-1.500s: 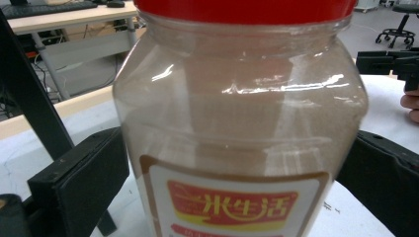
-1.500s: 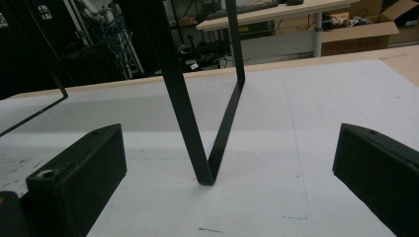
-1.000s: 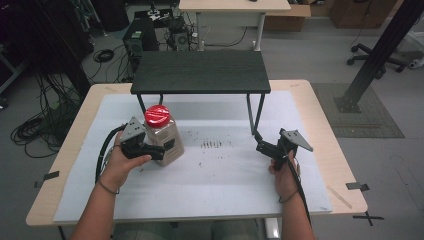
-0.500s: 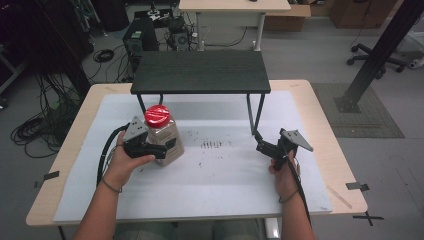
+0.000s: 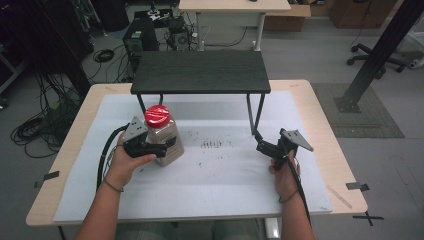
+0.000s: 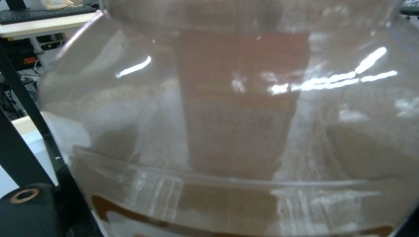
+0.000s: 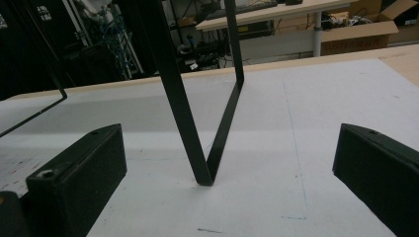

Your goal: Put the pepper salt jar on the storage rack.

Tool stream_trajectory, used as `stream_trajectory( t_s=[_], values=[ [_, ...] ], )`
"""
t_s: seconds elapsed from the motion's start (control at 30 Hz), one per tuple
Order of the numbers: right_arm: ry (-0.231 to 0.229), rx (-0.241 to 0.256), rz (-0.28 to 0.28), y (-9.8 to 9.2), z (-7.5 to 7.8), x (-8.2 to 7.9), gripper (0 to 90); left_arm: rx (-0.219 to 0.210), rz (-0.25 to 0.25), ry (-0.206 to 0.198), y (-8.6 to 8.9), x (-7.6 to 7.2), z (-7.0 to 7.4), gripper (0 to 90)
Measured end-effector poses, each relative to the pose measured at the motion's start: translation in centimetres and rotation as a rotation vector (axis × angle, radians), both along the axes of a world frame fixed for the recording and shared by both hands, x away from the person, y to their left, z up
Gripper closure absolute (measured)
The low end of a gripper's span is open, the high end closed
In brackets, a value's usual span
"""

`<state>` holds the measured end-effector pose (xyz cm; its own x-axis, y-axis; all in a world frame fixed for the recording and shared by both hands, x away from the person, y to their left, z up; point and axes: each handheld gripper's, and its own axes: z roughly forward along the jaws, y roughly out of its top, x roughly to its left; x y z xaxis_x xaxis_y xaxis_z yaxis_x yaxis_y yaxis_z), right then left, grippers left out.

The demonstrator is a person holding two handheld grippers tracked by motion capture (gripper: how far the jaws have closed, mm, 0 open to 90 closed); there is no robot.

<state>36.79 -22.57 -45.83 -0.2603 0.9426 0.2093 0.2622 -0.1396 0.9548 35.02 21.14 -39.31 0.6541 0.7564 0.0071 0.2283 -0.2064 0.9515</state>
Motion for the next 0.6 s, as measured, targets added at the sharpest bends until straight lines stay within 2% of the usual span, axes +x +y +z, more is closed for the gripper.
stream_trajectory(
  t_s=[0.37, 0.6],
  values=[
    [0.005, 0.006, 0.001, -0.03, 0.0, 0.02, 0.0, 0.006, 0.009, 0.01, 0.04, 0.11, -0.27, 14.9],
    [0.006, 0.007, -0.001, -0.04, 0.0, 0.02, 0.0, 0.02, 0.014, 0.0, -0.08, 0.11, -0.41, 15.5]
  ],
)
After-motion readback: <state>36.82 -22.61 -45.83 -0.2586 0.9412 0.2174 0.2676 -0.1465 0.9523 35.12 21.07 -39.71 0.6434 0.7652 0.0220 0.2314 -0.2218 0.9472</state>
